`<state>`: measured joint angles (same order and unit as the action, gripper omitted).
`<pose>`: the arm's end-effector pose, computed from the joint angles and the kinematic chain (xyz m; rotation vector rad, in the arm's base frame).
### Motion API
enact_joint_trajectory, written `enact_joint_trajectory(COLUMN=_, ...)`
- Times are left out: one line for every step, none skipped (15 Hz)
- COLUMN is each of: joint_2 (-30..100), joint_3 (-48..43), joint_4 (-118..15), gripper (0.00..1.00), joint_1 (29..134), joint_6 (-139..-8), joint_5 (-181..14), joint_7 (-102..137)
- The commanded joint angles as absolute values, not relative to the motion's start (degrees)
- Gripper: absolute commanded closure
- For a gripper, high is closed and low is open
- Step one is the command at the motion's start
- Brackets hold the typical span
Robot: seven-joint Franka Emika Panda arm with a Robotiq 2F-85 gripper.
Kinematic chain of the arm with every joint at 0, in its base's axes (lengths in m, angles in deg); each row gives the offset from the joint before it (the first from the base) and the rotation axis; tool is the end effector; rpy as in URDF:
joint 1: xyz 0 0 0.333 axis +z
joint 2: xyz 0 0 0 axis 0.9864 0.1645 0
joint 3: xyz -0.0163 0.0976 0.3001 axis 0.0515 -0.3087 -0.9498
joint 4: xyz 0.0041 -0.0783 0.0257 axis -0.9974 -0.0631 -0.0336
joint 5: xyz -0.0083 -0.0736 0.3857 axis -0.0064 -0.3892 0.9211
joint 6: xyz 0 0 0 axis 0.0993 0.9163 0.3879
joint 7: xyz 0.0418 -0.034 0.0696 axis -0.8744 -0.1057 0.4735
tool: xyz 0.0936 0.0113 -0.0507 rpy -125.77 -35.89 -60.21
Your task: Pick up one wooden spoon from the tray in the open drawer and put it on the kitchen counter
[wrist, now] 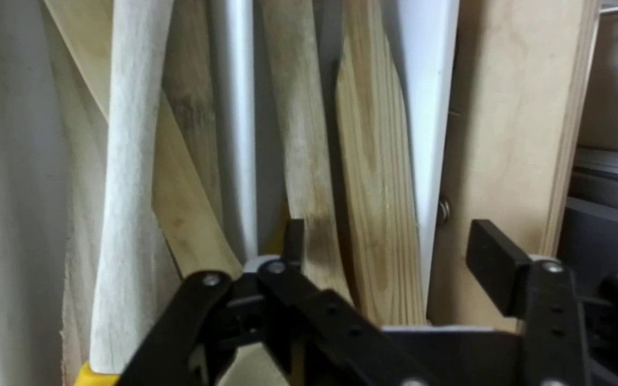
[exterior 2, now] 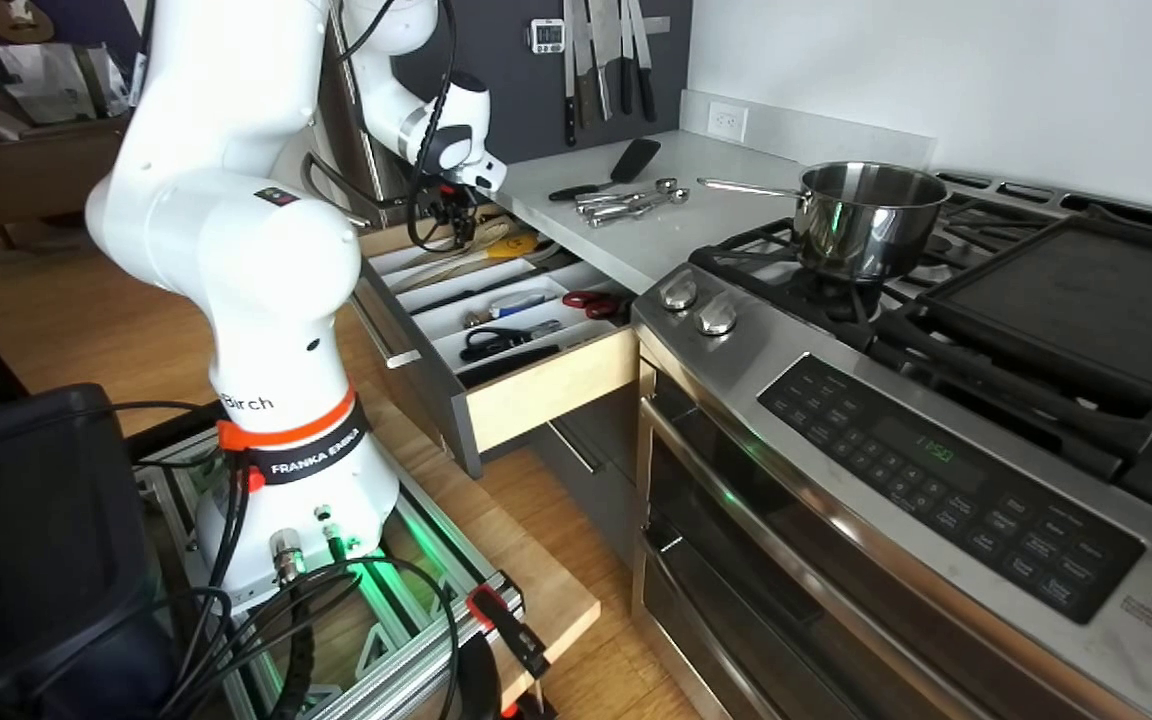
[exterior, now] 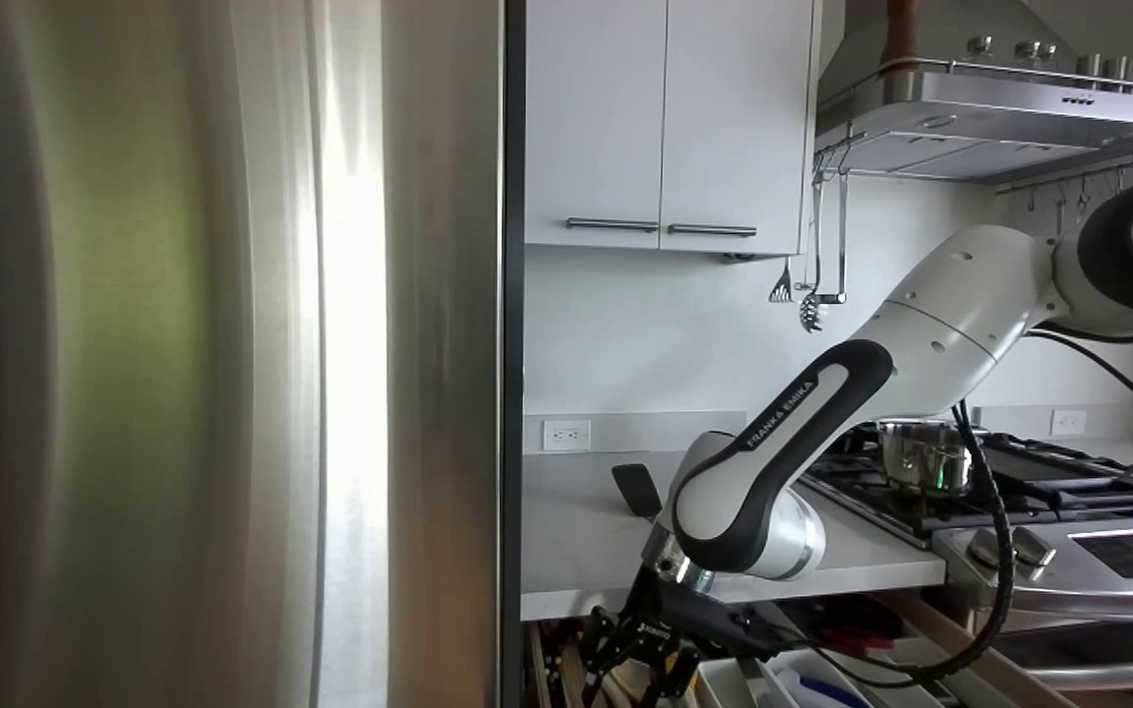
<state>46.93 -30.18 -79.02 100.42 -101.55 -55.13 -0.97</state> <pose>0.4555 0.3992 0.2206 -2.6914 0.1548 0.0026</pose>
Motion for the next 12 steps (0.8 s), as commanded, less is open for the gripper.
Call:
enact_joint_trajectory(joint_2=49.7, joint_3=-30.5, joint_4=-77.1, gripper=0.25, joint_1=100.7, joint_6=-103.7, joint_5=-53.7, joint_7=0.5)
enact_joint_trajectory(joint_2=49.8, joint_3=-29.9, joint_4=-77.1, gripper=0.26, joint_1=101.2, joint_6=-103.3, joint_5=-54.2, joint_7=-0.2)
enact_joint_trajectory(joint_2=49.8, joint_3=-29.5, joint_4=-77.1, gripper=0.23, joint_1=101.4, joint_6=-102.9, joint_5=-54.4, joint_7=-0.6)
enact_joint_trajectory(joint_2=49.6, joint_3=-29.1, joint_4=-77.3, gripper=0.19, joint_1=101.8, joint_6=-102.7, joint_5=-54.7, joint_7=-1.1)
enact_joint_trajectory(joint_2=49.0, joint_3=-28.4, joint_4=-77.7, gripper=0.2, joint_1=102.4, joint_6=-102.4, joint_5=-55.1, joint_7=-1.8)
enact_joint_trajectory(joint_2=48.6, joint_3=-27.9, joint_4=-77.9, gripper=0.16, joint_1=102.7, joint_6=-101.9, joint_5=-55.4, joint_7=-2.3)
enact_joint_trajectory(joint_2=48.1, joint_3=-27.1, joint_4=-78.2, gripper=0.17, joint_1=103.4, joint_6=-101.5, joint_5=-55.9, joint_7=-3.1)
enact_joint_trajectory(joint_2=47.6, joint_3=-26.2, joint_4=-78.6, gripper=0.12, joint_1=104.2, joint_6=-100.9, joint_5=-56.4, joint_7=-3.9)
enact_joint_trajectory(joint_2=47.3, joint_3=-25.3, joint_4=-78.8, gripper=0.13, joint_1=104.9, joint_6=-100.3, joint_5=-56.9, joint_7=-4.5)
enact_joint_trajectory(joint_2=47.2, joint_3=-24.8, joint_4=-78.7, gripper=0.11, joint_1=105.4, joint_6=-99.9, joint_5=-57.2, joint_7=-4.8)
enact_joint_trajectory(joint_2=47.1, joint_3=-23.7, joint_4=-78.8, gripper=0.11, joint_1=106.2, joint_6=-99.5, joint_5=-57.9, joint_7=-5.5)
enact_joint_trajectory(joint_2=47.3, joint_3=-23.5, joint_4=-78.5, gripper=0.11, joint_1=106.5, joint_6=-99.3, joint_5=-58.1, joint_7=-5.5)
